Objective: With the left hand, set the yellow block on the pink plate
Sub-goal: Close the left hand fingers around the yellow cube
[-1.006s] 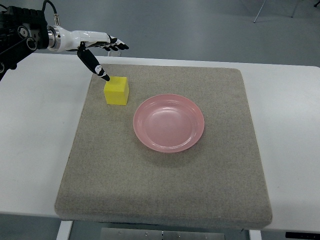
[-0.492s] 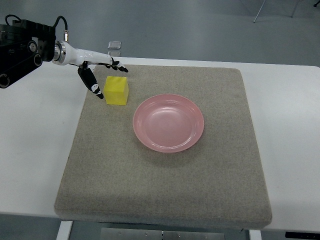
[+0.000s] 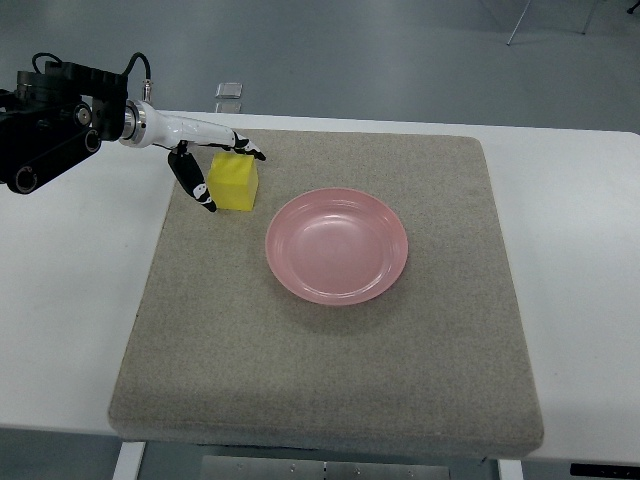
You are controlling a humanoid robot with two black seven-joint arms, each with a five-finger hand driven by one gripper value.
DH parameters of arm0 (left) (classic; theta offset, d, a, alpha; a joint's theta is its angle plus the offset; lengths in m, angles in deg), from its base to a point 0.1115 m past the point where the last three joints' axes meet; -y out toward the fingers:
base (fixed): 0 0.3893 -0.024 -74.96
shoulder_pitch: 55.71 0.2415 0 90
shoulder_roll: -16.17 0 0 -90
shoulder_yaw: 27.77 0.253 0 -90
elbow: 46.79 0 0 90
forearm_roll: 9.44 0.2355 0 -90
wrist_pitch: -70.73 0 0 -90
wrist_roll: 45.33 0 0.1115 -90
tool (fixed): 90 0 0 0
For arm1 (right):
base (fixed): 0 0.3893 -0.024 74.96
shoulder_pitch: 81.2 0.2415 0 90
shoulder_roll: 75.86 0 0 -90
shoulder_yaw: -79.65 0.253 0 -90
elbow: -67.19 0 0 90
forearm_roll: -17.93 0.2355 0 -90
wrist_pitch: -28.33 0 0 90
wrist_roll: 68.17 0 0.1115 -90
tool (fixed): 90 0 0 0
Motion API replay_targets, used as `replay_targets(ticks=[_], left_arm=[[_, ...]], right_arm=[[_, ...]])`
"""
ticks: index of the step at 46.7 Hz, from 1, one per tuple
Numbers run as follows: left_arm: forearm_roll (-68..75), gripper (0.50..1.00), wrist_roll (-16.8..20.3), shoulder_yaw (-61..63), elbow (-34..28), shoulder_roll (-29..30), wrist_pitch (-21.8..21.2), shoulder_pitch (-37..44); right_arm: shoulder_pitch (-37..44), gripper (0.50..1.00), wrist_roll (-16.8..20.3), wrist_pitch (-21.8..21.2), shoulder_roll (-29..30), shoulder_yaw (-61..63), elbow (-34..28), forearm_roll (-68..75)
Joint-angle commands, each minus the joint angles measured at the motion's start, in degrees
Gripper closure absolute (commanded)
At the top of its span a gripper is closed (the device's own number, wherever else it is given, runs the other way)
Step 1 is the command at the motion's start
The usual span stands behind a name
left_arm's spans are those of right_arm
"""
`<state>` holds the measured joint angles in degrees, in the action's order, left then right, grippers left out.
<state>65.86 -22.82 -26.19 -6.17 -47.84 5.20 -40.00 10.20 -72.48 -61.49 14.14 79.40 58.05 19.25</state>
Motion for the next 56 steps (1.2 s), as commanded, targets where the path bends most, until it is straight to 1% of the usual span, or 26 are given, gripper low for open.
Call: replay_targets(ticks=[1, 3, 9, 11, 13, 14, 15, 17, 19, 21, 22, 24, 35, 46, 53, 56], left_arm=[[0.5, 0.645, 0.0, 0.1, -0.4, -0.5, -1.4, 0.3], [1.3, 0.651, 0.0, 0.1, -0.4, -0.5, -2.1, 0.5], [3.8, 0.746, 0.0, 0.1, -0.5, -0.5, -2.8, 0.6], [4.2, 0.765, 0.0, 0.1, -0.5, -0.5, -2.8, 0.6], [4.2, 0.797, 0.0, 0.1, -0.5, -0.5, -2.8, 0.6], [4.2, 0.799, 0.0, 0.2, -0.5, -0.5, -2.8, 0.6], [4.4, 0.814, 0.0, 0.2, -0.5, -0.5, -2.8, 0.6], [4.9, 0.868, 0.0, 0.1, -0.5, -0.5, -2.9, 0.6], [5.4, 0.894, 0.0, 0.1, -0.5, -0.5, -2.9, 0.5], [5.6, 0.945, -0.1, 0.1, -0.5, -0.5, -2.9, 0.5], [5.6, 0.958, 0.0, 0.1, -0.5, -0.5, -2.9, 0.5], [5.6, 1.000, -0.1, 0.1, -0.5, -0.5, -3.3, 0.5], [4.5, 1.000, 0.0, 0.0, -0.6, -0.6, -3.6, 0.1], [4.2, 1.000, 0.5, -0.8, -2.7, -0.7, -3.7, -0.2], [4.2, 1.000, 0.5, -1.0, -0.8, -0.5, -5.0, -0.4], [4.2, 1.000, 0.5, -1.2, 1.0, -0.5, -5.6, -1.6]], right_arm=[[0.0, 0.576, -0.1, 0.0, 0.0, 0.1, 0.0, 0.0], [0.0, 0.576, 0.0, 0.0, 0.0, 0.0, 0.0, 0.0], [0.0, 0.576, 0.0, 0.0, 0.0, 0.0, 0.0, 0.0], [0.0, 0.576, 0.0, 0.0, 0.0, 0.0, 0.0, 0.0], [0.0, 0.576, 0.0, 0.0, 0.0, 0.0, 0.0, 0.0], [0.0, 0.576, 0.0, 0.0, 0.0, 0.1, 0.0, 0.0], [0.0, 0.576, -0.1, 0.0, 0.0, 0.0, 0.0, 0.0], [0.0, 0.576, 0.0, 0.0, 0.0, 0.0, 0.0, 0.0], [0.0, 0.576, 0.0, 0.0, 0.0, 0.0, 0.0, 0.0], [0.0, 0.576, 0.0, 0.0, 0.0, 0.1, 0.0, 0.0], [0.0, 0.576, 0.0, 0.0, 0.0, 0.1, 0.0, 0.0], [0.0, 0.576, 0.0, 0.0, 0.0, 0.0, 0.0, 0.0], [0.0, 0.576, 0.0, 0.0, 0.0, 0.0, 0.0, 0.0], [0.0, 0.576, 0.0, 0.0, 0.0, 0.0, 0.0, 0.0], [0.0, 0.576, 0.0, 0.0, 0.0, 0.1, 0.0, 0.0], [0.0, 0.576, 0.0, 0.0, 0.0, 0.0, 0.0, 0.0]])
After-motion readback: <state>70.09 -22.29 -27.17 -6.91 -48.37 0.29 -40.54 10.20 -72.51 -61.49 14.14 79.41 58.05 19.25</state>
